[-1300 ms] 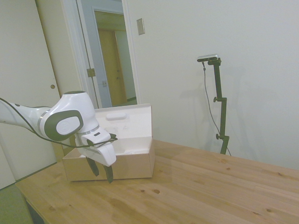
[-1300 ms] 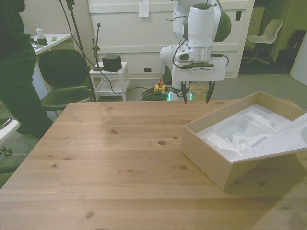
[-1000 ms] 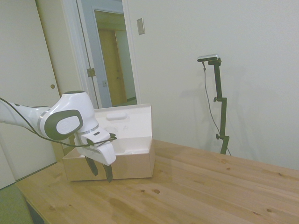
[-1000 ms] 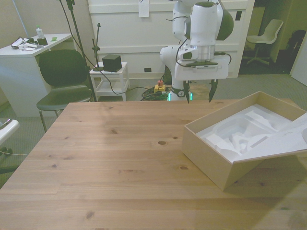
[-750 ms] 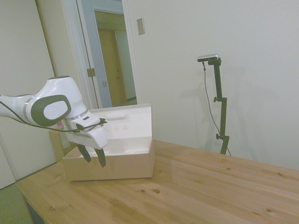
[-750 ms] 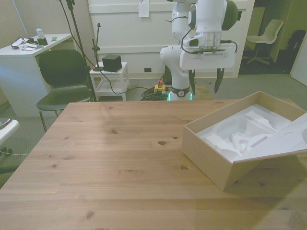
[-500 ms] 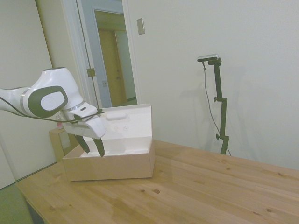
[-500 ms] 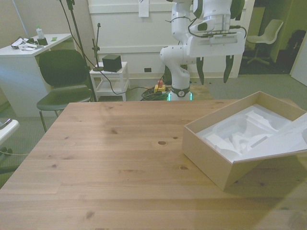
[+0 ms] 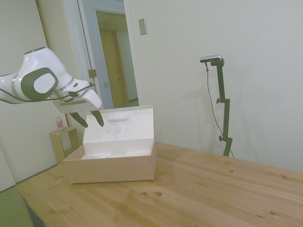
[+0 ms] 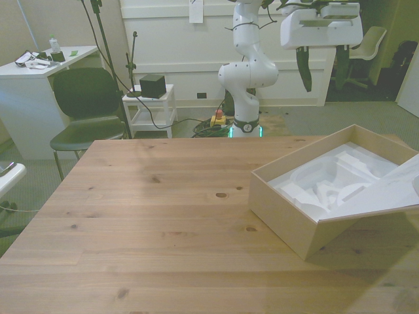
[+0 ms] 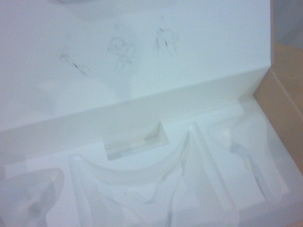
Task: Close the box
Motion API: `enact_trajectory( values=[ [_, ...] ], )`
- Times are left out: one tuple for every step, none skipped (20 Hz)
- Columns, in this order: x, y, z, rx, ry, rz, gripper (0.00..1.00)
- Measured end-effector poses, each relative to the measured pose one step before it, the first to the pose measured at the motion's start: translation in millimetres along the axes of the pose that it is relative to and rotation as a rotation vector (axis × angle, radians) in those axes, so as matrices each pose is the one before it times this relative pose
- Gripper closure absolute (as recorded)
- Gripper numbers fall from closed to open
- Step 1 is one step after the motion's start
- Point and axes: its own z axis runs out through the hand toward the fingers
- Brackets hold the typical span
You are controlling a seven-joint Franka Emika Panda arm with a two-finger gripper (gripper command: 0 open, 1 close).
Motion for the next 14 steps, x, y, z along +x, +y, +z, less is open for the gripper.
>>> enact_trajectory(
  values=[
    [0.97, -5.68, 0.39, 0.01448, 0.01418, -0.00853, 0.0],
    [1.76, -5.65, 0.68, 0.01202, 0.01016, -0.00608, 0.0],
    [2.02, -6.3, 1.49, 0.01128, 0.00781, -0.00647, 0.0],
    [2.78, -7.18, 1.15, 0.01203, 0.00945, -0.00786, 0.0],
    [3.13, -7.15, 1.21, 0.01256, 0.01036, -0.00812, 0.0],
    [3.55, -5.85, 0.57, 0.01198, 0.01479, -0.00578, 0.0],
    [4.13, -4.22, -0.4, 0.01449, 0.02664, -0.00453, 0.0],
    [3.55, -2.26, -0.58, 0.00855, 0.02901, -0.00583, 0.0],
    [2.65, -1.57, -1.06, 0.00677, 0.02534, -0.0063, 0.0],
    [1.69, -2.28, -0.81, 0.0051, 0.02425, -0.00636, 0.0],
    [0.86, -2.74, -0.37, 0.00447, 0.01923, -0.00293, 0.0],
    [0.3, -3.03, 0.52, 0.00527, 0.01143, -0.00564, 0.0],
    [0.26, -2.87, 1.09, 0.00272, 0.00895, -0.00739, 0.0],
    [1.15, -3.05, 1.57, 0.00405, 0.00603, -0.00458, 0.0]
  ],
)
